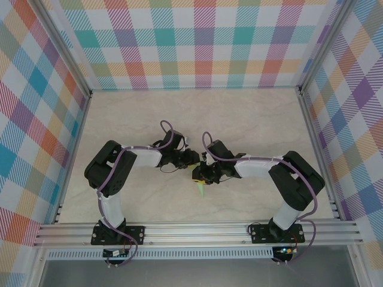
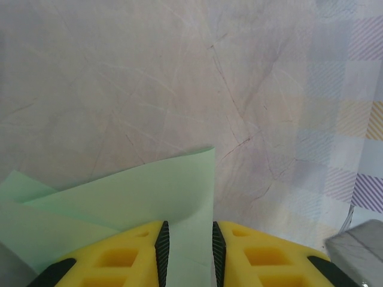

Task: Fold a paper plane with a square sheet of paper (pick it up from the middle)
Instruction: Fold the wing for the fifth time at the center of the table.

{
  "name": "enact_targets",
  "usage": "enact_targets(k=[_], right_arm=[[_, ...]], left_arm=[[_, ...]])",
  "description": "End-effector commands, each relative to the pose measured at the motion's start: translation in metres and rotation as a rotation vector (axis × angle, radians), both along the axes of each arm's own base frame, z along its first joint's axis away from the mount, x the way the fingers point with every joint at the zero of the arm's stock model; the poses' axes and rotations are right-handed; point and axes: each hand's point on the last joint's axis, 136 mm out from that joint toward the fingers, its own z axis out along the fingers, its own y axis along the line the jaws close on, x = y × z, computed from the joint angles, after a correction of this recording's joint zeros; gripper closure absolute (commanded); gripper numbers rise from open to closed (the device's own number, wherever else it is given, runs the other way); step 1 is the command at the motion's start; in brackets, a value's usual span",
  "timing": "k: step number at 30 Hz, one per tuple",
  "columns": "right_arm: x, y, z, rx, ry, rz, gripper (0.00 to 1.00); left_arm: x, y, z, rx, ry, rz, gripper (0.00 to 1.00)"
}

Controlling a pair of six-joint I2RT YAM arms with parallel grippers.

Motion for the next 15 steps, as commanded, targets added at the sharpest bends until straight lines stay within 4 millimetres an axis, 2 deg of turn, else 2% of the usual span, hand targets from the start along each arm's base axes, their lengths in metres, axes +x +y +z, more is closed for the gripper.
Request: enact_targets(k=[1, 5, 11, 15], right_arm=[[-0.009, -0.005, -0.016, -0.020, 0.051, 0.017, 0.76], [-0.024, -0.016, -0.035, -0.053, 0.099, 0.009, 0.74], [-0.043, -0.021, -0.031, -0.037, 0.097, 0.052, 0.73], [-0.059, -0.025, -0.035, -0.046, 0.117, 0.101, 0.73]], left_arm=[[-0.015, 0.022, -0.032, 0.139, 0.068, 0.019, 0.71], [-0.016, 0.028, -0.039, 0.176, 0.090, 0.036, 0.71], [-0.020, 0.033, -0.048, 0.199, 0.117, 0.051, 0.72], [-0.019, 0.032, -0.051, 0.196, 0.122, 0.056, 0.71]])
